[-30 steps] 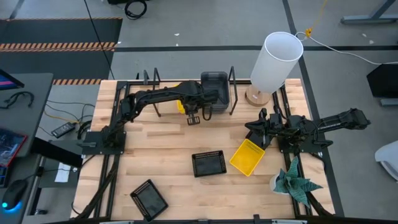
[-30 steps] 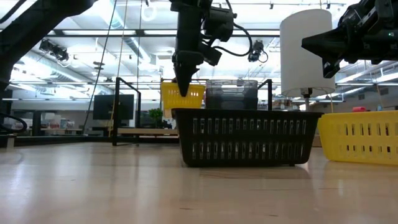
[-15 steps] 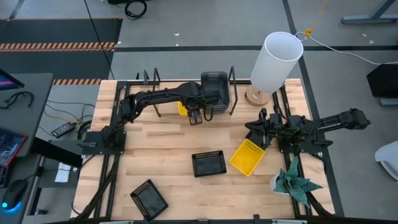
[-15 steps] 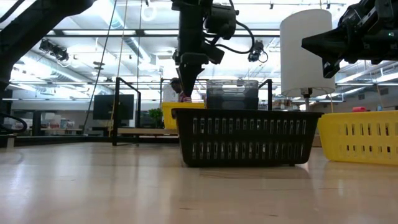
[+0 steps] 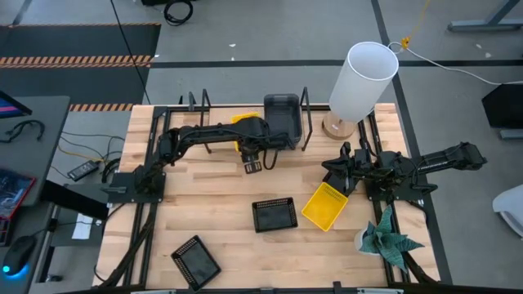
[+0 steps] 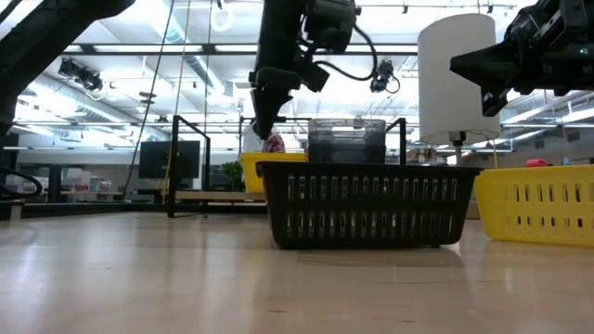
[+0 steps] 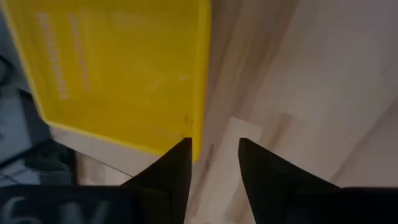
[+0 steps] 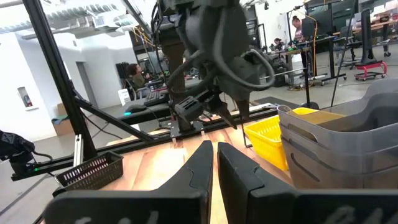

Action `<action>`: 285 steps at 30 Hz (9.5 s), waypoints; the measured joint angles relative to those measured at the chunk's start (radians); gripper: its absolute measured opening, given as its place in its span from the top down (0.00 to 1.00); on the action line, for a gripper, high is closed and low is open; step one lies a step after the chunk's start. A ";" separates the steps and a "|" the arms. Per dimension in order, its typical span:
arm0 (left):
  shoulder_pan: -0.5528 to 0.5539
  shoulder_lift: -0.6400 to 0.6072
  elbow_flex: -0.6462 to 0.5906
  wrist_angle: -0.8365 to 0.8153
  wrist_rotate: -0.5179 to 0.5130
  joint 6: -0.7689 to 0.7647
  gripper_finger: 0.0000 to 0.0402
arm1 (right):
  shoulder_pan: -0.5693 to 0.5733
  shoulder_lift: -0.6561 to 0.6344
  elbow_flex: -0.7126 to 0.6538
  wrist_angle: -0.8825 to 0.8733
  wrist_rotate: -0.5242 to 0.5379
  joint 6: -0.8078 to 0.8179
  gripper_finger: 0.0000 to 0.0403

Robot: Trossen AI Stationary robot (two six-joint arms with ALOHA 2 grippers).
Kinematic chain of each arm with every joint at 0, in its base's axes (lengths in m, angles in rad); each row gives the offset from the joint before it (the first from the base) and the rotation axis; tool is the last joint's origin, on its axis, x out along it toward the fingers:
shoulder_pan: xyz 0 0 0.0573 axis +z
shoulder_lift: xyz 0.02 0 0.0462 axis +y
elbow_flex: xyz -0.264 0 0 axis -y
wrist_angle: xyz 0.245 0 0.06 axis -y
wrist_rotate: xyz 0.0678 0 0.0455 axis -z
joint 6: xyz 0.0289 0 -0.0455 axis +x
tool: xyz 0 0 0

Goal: Stack baskets on shelf by color
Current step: Put the bottom stacked yellow bins on the shelf, then stack the yellow bin on top of the yellow bins on the shelf, then stack the top black bin on top of the middle black bin

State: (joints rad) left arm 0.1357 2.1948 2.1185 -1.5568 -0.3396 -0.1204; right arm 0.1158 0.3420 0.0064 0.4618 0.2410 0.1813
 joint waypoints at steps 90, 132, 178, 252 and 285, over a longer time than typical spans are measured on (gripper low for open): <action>-0.378 0.249 -0.103 1.155 0.166 0.315 0.68 | 0.000 0.007 0.000 0.016 0.001 0.000 0.93; -0.435 -0.005 0.080 0.272 -0.004 -0.007 0.97 | 0.000 0.007 0.000 0.021 0.000 0.000 0.93; 0.131 -0.640 -0.939 1.065 0.096 0.405 0.98 | 0.000 0.007 0.000 0.023 0.000 0.000 0.93; 0.103 -0.487 -0.964 1.103 0.034 0.381 0.48 | 0.000 0.006 0.000 0.023 0.000 0.000 0.93; -0.253 -1.254 -1.593 1.759 -0.029 0.096 0.84 | 0.000 0.016 0.000 0.021 0.001 0.000 0.93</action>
State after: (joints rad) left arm -0.1169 0.9412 0.5255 0.2020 -0.3690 -0.0246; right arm 0.1158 0.3583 0.0066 0.4830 0.2417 0.1813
